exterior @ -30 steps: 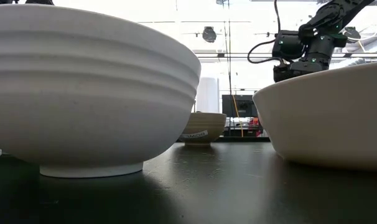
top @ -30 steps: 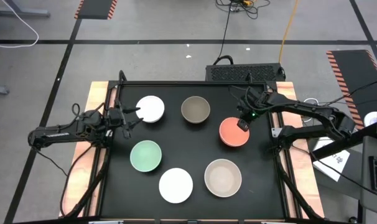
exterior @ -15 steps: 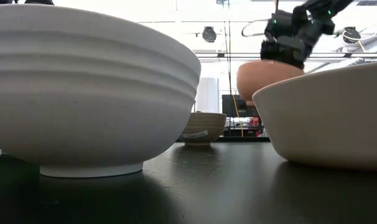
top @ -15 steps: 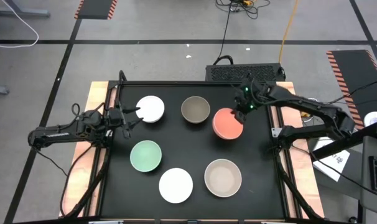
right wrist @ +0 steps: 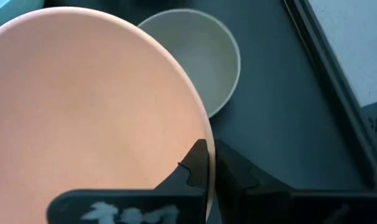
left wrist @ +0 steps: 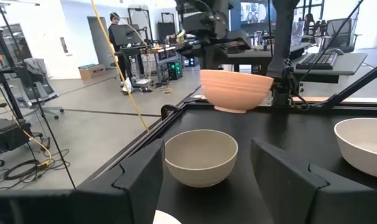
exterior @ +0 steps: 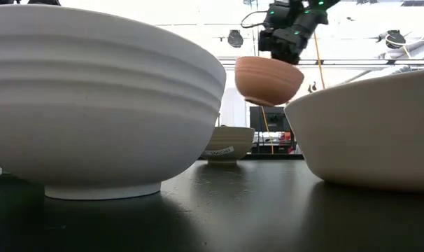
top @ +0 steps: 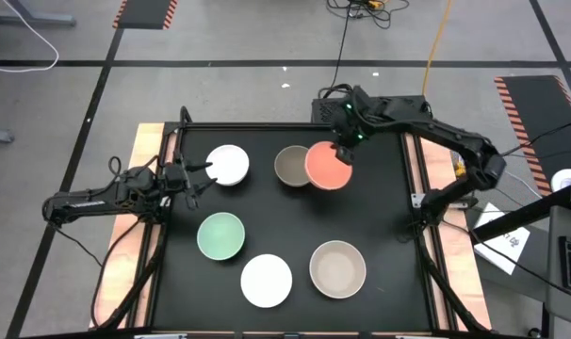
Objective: Nest bowls inside each other
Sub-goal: Stack the light orange bowl on top of the light brown bowl
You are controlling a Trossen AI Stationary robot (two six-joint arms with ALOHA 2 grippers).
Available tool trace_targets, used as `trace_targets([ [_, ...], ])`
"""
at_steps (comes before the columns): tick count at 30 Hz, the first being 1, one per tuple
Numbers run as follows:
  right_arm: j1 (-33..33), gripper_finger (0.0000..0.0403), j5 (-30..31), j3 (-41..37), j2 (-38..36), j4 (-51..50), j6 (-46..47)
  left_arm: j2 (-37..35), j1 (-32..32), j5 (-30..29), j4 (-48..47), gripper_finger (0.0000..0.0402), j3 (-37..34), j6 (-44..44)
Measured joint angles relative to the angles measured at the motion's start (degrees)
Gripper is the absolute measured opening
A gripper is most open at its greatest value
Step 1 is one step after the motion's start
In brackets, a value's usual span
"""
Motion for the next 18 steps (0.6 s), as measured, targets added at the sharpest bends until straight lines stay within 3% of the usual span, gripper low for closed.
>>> trace_targets([
  [12, -0.1, 0.0000, 0.0, 16.6, 16.5, -2.6, -5.4, 0.0, 0.0, 0.0, -1.5, 0.0239, 0.0, -0.3],
  [18, -0.1, 0.0000, -0.2, 19.4, 20.7, -3.6, -7.0, 0.0, 0.0, 0.0, -1.5, 0.0239, 0.0, 0.4],
])
